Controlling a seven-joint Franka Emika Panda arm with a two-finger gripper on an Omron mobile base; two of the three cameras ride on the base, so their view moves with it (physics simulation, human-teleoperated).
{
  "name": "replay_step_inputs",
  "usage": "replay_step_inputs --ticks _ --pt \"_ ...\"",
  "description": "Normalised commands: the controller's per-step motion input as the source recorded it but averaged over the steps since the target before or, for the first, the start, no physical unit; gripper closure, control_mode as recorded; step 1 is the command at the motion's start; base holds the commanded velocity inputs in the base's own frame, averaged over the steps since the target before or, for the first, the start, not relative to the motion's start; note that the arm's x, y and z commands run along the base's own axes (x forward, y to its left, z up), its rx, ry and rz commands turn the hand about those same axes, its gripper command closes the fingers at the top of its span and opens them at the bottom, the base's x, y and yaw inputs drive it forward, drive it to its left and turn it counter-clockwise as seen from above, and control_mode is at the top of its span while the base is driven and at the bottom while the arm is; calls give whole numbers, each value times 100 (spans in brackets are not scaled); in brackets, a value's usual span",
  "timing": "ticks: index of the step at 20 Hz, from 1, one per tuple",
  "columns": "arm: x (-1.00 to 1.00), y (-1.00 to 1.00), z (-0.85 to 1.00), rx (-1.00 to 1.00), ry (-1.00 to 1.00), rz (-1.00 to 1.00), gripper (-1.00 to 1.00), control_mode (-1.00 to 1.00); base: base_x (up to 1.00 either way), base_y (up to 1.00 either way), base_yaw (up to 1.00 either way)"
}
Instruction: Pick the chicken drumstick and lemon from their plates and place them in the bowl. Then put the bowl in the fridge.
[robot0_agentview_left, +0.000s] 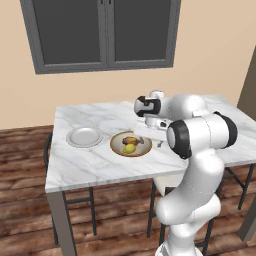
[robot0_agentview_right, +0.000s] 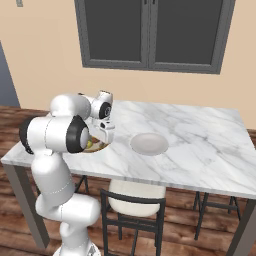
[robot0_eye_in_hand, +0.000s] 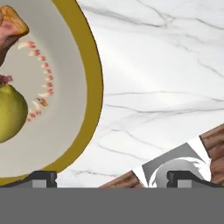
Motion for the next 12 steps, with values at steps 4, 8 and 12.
replay_step_inputs --ticks 4,8,12 --pt "-12 0 -27 1 -10 0 -100 -100 0 0 0" --pt "-22 0 -29 4 -22 0 -100 -100 0 0 0" --pt "-11 0 -22 5 -22 -4 -100 -100 0 0 0"
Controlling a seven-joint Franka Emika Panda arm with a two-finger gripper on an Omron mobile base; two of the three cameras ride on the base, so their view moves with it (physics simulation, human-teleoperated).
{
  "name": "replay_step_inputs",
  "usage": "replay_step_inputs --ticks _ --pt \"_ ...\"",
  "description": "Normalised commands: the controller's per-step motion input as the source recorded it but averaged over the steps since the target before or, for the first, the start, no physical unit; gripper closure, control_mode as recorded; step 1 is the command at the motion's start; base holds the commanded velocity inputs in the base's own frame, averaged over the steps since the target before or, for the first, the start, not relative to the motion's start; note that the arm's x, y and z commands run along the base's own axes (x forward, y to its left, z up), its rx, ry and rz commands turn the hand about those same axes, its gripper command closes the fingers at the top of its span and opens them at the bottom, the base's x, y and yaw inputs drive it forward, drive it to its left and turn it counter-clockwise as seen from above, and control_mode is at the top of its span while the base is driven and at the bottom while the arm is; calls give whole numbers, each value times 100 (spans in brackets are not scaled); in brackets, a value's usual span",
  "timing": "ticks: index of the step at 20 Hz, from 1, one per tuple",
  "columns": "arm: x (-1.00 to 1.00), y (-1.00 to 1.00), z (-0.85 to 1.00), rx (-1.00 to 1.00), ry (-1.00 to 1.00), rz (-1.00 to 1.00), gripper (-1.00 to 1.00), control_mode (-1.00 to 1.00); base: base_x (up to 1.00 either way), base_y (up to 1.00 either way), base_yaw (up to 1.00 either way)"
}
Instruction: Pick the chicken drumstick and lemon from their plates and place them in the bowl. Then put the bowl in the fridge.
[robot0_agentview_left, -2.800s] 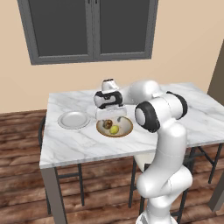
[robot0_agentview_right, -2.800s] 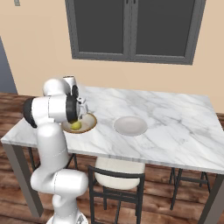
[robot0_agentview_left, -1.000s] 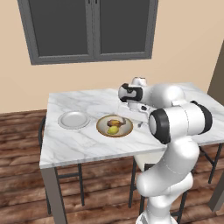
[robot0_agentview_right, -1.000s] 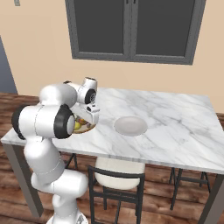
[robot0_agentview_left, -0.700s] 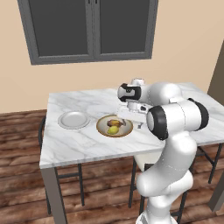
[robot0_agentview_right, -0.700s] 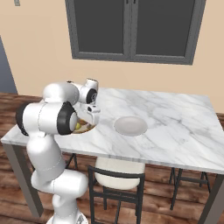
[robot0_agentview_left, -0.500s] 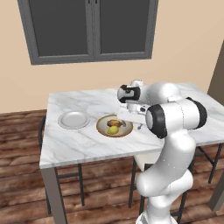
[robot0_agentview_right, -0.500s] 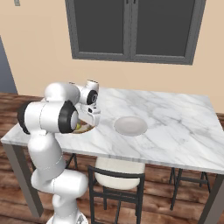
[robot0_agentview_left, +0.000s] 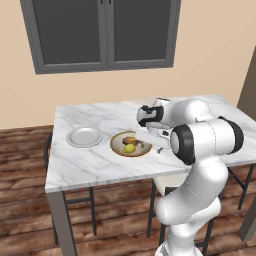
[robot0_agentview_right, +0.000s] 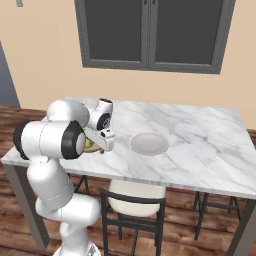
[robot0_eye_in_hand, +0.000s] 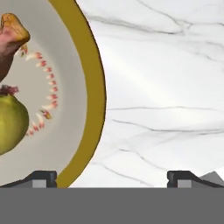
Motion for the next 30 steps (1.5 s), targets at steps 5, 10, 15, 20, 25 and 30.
replay_step_inputs --ticks 5,10,15,20,25,30 --pt "-1 0 -16 5 -9 -5 -100 -100 0 0 0" --pt "15 0 -5 0 0 0 -100 -100 0 0 0" --pt "16 0 0 0 0 0 -100 -100 0 0 0" --pt "14 0 0 1 0 0 -100 -100 0 0 0" --pt "4 0 -13 4 -1 0 -100 -100 0 0 0" --pt "9 1 -11 6 -2 0 -100 -100 0 0 0"
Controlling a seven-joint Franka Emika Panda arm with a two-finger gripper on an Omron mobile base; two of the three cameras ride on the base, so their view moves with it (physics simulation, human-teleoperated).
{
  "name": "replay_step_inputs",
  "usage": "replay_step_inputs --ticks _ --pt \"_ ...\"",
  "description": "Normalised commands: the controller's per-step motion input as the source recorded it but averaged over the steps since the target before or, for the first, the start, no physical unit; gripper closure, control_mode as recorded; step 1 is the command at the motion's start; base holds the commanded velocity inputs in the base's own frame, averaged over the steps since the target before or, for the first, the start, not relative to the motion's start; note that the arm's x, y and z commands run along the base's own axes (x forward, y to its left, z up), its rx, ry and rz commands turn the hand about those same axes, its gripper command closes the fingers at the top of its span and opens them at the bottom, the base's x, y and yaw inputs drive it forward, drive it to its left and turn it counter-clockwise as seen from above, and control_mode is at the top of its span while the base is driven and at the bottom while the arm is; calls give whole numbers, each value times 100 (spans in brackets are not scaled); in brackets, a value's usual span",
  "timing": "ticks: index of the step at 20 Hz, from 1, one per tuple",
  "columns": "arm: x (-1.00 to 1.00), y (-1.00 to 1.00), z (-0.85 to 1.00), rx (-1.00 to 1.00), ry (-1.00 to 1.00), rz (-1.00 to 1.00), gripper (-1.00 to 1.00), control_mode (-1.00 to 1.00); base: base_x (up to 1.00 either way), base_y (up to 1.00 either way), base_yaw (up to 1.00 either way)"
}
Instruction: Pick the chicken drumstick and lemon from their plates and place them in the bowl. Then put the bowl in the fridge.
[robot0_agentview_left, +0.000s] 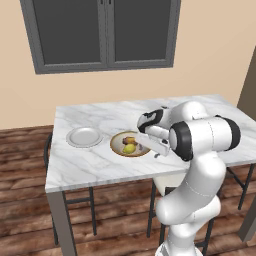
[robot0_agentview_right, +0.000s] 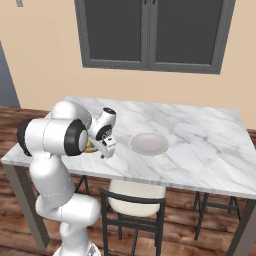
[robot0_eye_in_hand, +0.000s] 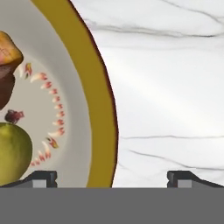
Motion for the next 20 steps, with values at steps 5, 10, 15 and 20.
replay_step_inputs --ticks 5,10,15,20 --pt "5 1 -5 7 -4 0 -100 -100 0 0 0" --pt "11 3 -1 3 -3 0 -100 -100 0 0 0" --pt "6 5 -4 1 -1 -2 -100 -100 0 0 0" --pt "8 6 -8 0 0 -2 -100 -100 0 0 0"
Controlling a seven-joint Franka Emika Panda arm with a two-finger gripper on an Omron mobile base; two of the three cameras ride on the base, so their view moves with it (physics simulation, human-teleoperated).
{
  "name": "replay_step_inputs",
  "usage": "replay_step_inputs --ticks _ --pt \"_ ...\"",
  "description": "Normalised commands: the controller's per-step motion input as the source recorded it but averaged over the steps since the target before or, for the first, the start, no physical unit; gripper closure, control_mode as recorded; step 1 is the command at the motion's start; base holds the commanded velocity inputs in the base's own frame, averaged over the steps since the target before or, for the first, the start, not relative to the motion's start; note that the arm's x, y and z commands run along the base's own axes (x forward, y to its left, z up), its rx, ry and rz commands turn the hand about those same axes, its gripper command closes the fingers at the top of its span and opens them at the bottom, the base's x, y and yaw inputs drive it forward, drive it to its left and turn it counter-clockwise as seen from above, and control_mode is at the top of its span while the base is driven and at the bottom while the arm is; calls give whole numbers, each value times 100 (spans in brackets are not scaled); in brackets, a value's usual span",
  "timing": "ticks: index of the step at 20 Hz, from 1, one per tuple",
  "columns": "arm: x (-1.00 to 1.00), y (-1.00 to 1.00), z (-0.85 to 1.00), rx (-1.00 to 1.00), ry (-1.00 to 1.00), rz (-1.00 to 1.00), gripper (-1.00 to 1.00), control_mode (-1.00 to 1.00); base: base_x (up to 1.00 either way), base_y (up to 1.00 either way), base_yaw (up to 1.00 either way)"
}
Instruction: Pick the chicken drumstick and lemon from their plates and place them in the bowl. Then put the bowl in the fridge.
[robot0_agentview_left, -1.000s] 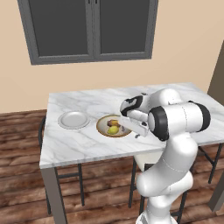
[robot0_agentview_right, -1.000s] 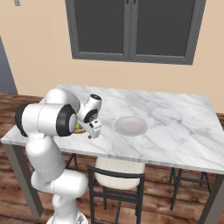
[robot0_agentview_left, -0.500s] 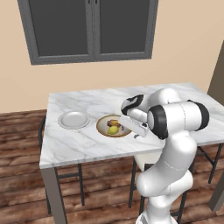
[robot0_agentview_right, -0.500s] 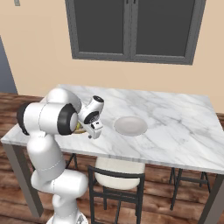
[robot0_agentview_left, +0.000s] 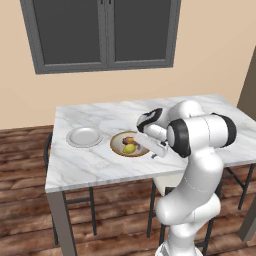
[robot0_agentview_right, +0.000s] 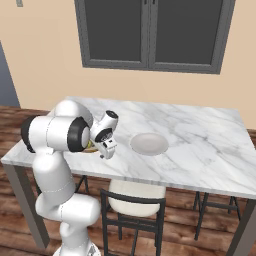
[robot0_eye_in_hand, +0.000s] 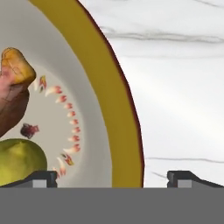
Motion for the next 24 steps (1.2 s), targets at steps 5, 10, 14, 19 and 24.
replay_step_inputs --ticks 5,10,14,19,24 --pt "0 8 -11 0 0 -2 -100 -100 0 0 0" --pt "0 3 -4 3 -1 -2 100 -100 0 0 0" --pt "0 0 0 3 -1 -3 100 -100 0 0 0" --pt "-1 0 0 2 -1 -5 100 -100 0 0 0" --pt "-1 0 16 2 0 -2 100 -100 0 0 0"
